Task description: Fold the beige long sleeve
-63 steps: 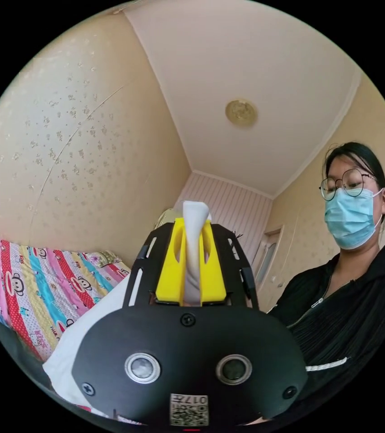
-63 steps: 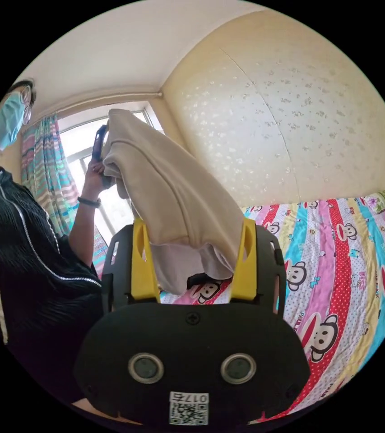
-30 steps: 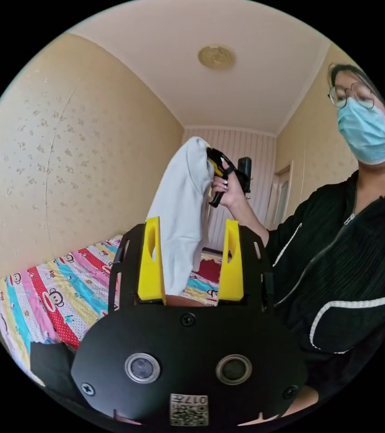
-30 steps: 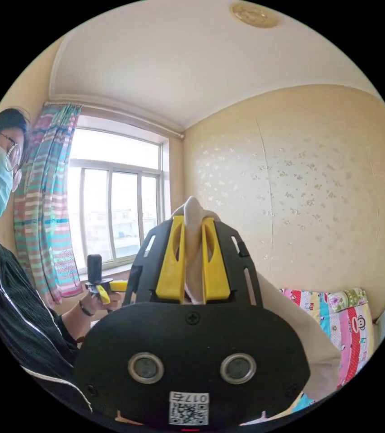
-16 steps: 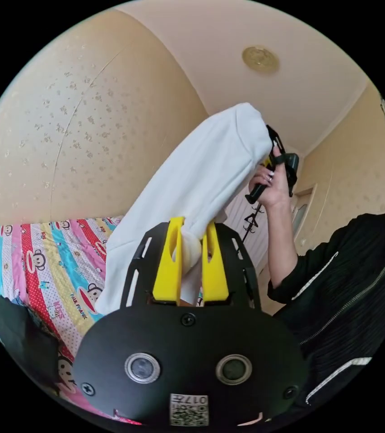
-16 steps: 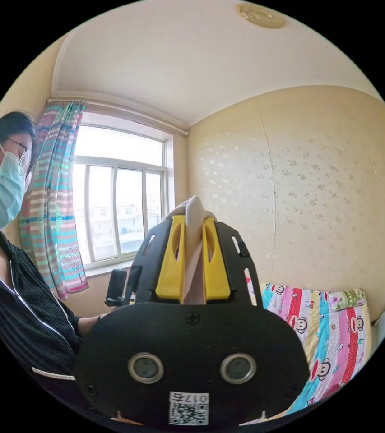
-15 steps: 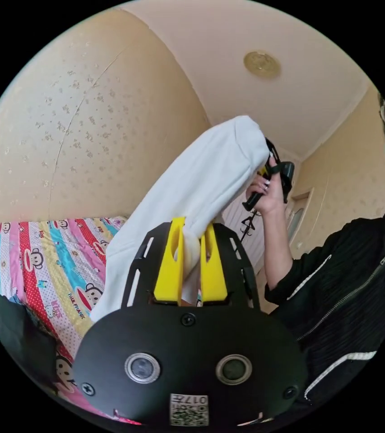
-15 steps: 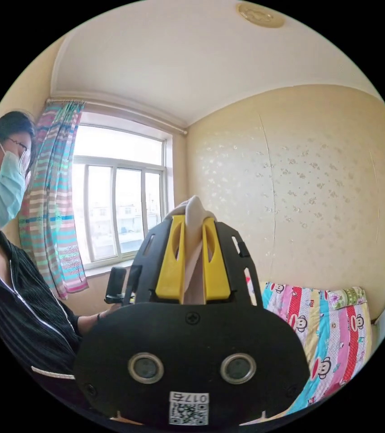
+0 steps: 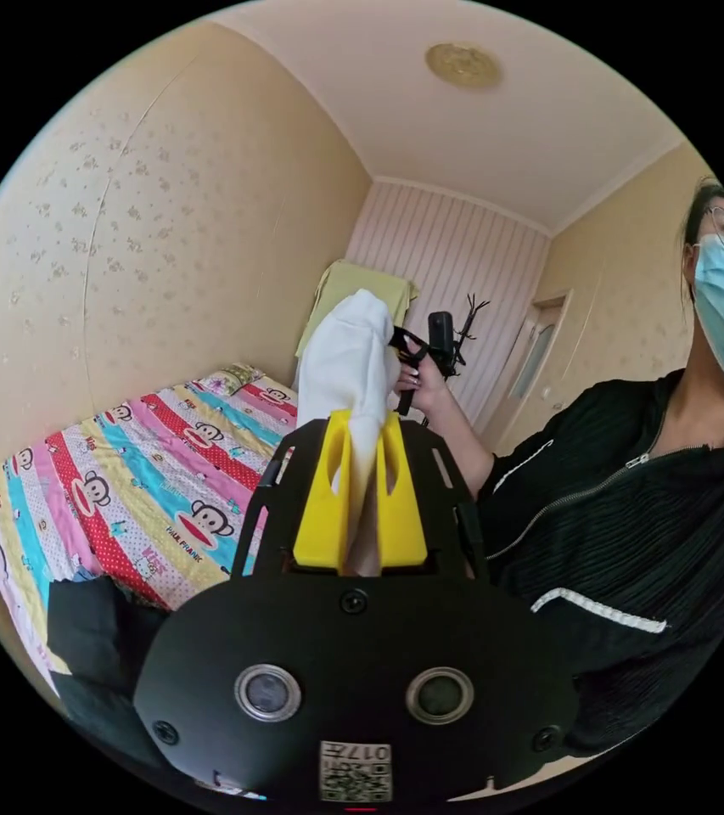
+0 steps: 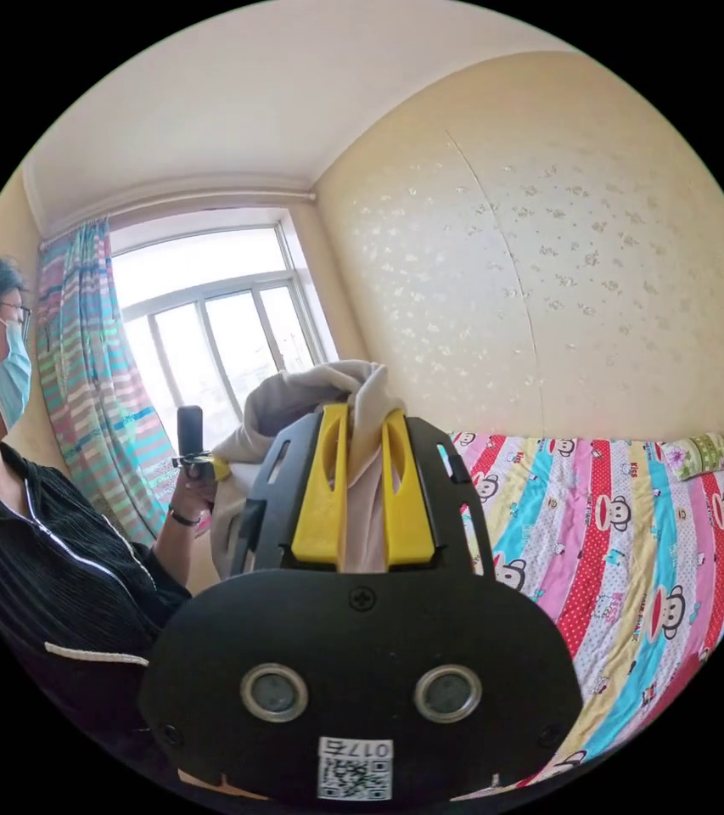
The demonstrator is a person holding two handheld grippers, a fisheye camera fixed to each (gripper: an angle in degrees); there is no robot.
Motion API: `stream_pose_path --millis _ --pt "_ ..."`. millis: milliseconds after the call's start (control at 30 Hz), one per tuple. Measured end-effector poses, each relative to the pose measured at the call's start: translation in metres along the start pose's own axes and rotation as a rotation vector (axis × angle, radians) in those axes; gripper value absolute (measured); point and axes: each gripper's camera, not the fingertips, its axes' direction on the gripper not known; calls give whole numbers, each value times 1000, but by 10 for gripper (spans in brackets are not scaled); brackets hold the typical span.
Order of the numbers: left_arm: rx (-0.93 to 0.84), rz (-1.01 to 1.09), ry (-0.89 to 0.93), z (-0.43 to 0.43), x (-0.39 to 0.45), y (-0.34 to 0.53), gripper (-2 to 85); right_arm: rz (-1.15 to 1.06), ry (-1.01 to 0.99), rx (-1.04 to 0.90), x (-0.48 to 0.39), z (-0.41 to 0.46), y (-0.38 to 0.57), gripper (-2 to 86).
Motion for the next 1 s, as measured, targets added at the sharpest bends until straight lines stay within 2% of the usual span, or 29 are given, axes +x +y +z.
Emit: stream_pose_path --millis 200,300,400,567,633,733,867,1000 --pt "156 -32 160 -18 7 2 44 68 -145 77 39 -5 21 81" --pt "267 18 135 -42 24 0 43 87 -244 87 59 -9 30 104" --pt "340 53 124 -55 39 -2 42 104 -345 8 67 5 38 122" --pt "418 11 73 -58 57 -18 41 163 -364 -52 78 32 67 143" --pt "421 -53 19 -58 63 -32 41 200 -391 34 86 23 82 143" --pt "381 3 37 -60 85 -55 42 223 -408 153 95 1 97 154" --pt "397 111 74 -76 124 -74 42 182 -409 170 98 -16 106 183" --pt "362 187 179 -88 161 -91 43 112 -343 89 89 -12 107 201"
